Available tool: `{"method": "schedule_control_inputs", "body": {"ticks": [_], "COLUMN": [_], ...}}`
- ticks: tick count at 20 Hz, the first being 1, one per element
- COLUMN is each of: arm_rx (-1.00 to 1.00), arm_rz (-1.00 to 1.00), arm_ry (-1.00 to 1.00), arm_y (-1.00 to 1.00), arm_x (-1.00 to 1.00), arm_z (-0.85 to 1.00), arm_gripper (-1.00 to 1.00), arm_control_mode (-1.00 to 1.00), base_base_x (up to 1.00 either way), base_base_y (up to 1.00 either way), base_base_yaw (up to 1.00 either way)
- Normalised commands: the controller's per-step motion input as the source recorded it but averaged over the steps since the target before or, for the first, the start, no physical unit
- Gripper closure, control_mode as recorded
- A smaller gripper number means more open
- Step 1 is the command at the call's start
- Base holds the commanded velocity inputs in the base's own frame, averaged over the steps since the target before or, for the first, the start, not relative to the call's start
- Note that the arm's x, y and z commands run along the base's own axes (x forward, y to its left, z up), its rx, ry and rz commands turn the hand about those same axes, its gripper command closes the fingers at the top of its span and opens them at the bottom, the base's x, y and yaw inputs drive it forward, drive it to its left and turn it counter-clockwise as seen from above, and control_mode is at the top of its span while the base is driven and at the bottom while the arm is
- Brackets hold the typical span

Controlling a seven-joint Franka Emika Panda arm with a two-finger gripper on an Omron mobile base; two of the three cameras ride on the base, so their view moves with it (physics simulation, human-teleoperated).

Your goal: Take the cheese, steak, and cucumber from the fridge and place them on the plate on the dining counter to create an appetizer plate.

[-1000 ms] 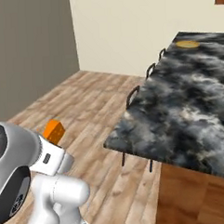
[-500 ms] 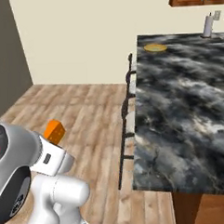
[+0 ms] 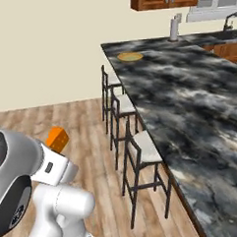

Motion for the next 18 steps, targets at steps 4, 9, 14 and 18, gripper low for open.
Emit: {"method": "schedule_control_inputs", "body": {"ticks": [4, 9, 14, 18], "arm_rx": [0.0, 0.0, 0.0, 0.0], "arm_rz": [0.0, 0.0, 0.0, 0.0], "arm_ry": [0.0, 0.0, 0.0, 0.0], "arm_y": [0.0, 0.0, 0.0, 0.0], "arm_x": [0.0, 0.0, 0.0, 0.0], "arm_z": [0.0, 0.0, 0.0, 0.0], "arm_gripper": [1.0, 1.0, 1.0, 1.0], "arm_control_mode": [1.0, 1.0, 1.0, 1.0], "base_base_x": [1.0, 1.0, 1.0, 1.0], "base_base_y": [1.0, 1.0, 1.0, 1.0], "base_base_yaw": [-0.52, -0.51, -0.47, -0.41]}}
